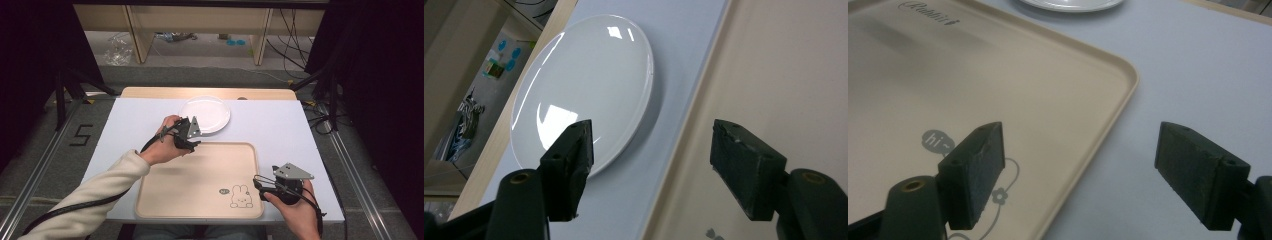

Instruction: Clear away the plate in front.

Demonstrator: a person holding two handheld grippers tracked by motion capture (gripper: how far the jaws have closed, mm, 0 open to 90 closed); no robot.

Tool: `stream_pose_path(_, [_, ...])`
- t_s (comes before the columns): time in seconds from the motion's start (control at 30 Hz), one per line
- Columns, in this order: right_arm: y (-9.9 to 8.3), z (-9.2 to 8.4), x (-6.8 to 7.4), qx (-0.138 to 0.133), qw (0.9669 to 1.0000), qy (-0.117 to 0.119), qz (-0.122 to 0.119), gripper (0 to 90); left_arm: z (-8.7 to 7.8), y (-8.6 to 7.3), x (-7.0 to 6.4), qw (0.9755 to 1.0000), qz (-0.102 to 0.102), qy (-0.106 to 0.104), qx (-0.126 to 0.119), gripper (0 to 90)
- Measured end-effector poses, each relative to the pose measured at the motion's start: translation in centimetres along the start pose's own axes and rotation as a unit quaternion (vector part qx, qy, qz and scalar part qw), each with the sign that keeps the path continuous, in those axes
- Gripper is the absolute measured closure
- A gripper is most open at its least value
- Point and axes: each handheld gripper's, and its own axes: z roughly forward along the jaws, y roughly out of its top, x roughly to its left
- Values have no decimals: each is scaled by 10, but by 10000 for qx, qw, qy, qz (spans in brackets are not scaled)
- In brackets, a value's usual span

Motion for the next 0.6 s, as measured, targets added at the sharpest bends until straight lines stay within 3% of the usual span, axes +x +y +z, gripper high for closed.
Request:
stream_pose_path(0.07, [0, 0, 0, -18, 10000, -7, 3, 211, 5, 2, 2, 9999, 117, 5, 102, 351])
stream_pose_path(0.1, [0, 0, 0, -19, 10000, -4, 4, 211, 5, 4, 5, 9994, 270, -14, 234, 352])
stream_pose_path(0.6, [0, 0, -1, -23, 10000, -8, -18, 212, 27, 21, 18, 9984, 411, 32, 374, 372])
